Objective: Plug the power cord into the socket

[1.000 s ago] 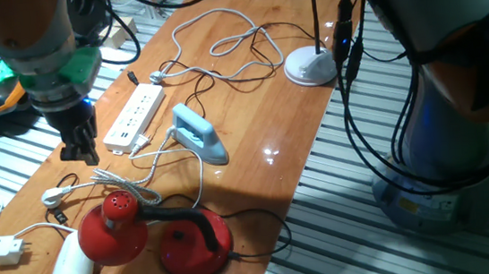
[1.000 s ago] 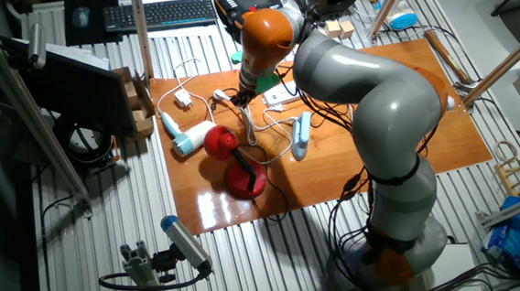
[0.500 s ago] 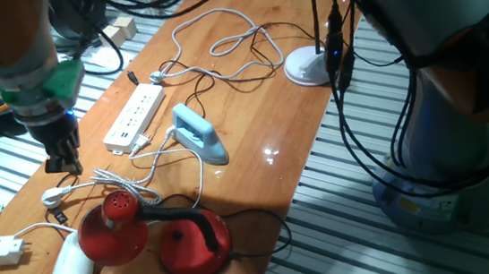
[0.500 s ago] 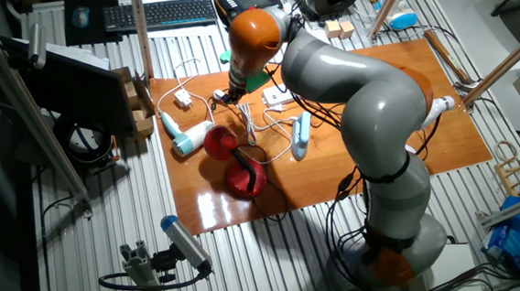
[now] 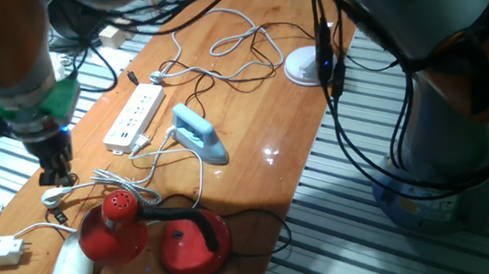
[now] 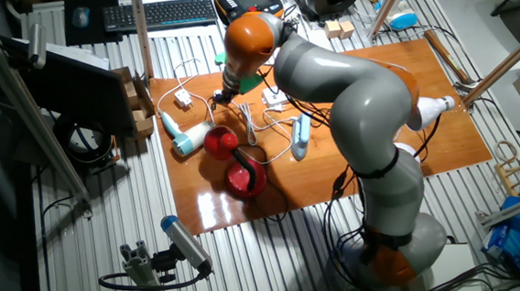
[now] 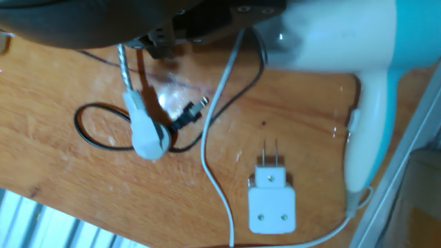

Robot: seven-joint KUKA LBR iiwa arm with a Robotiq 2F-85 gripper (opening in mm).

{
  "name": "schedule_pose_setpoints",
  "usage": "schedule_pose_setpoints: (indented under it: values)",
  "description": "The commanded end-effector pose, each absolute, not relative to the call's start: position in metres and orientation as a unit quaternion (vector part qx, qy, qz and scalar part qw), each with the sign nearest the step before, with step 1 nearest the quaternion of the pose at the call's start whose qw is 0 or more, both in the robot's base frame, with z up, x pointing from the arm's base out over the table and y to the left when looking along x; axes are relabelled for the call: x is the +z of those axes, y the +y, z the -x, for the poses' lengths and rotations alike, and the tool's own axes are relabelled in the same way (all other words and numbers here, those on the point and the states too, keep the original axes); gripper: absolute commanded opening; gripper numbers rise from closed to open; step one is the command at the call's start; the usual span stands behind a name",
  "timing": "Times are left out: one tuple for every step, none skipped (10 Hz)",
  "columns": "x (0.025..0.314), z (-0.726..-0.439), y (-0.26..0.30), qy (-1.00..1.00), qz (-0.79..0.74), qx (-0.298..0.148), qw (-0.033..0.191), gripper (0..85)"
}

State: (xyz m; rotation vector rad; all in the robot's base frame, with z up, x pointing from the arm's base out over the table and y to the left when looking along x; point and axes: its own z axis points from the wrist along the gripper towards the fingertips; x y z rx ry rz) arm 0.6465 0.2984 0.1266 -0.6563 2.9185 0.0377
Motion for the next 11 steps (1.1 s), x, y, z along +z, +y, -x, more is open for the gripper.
schedule_pose_setpoints:
  values:
    - [0.1270,-0.6484,0.3031,0.973,0.218,0.013,0.074,0.0]
    - [0.1271,-0.6513,0.3072,0.974,0.217,0.014,0.069,0.0]
    - [0.1250,-0.6547,0.3082,0.974,0.217,0.016,0.067,0.0]
    - [0.1237,-0.6567,0.3085,0.973,0.219,0.012,0.072,0.0]
    - [0.1237,-0.6567,0.3085,0.973,0.219,0.010,0.074,0.0]
    - [0.1237,-0.6567,0.3085,0.973,0.219,0.010,0.073,0.0]
    - [0.1237,-0.6567,0.3085,0.975,0.212,0.003,0.070,0.0]
    - [0.1237,-0.6567,0.3085,0.977,0.200,-0.005,0.069,0.0]
    - [0.1237,-0.6567,0.3085,0.979,0.194,-0.008,0.066,0.0]
    - [0.1237,-0.6567,0.3085,0.978,0.200,-0.028,0.059,0.0]
    - [0.1237,-0.6567,0.3085,0.976,0.207,-0.020,0.059,0.0]
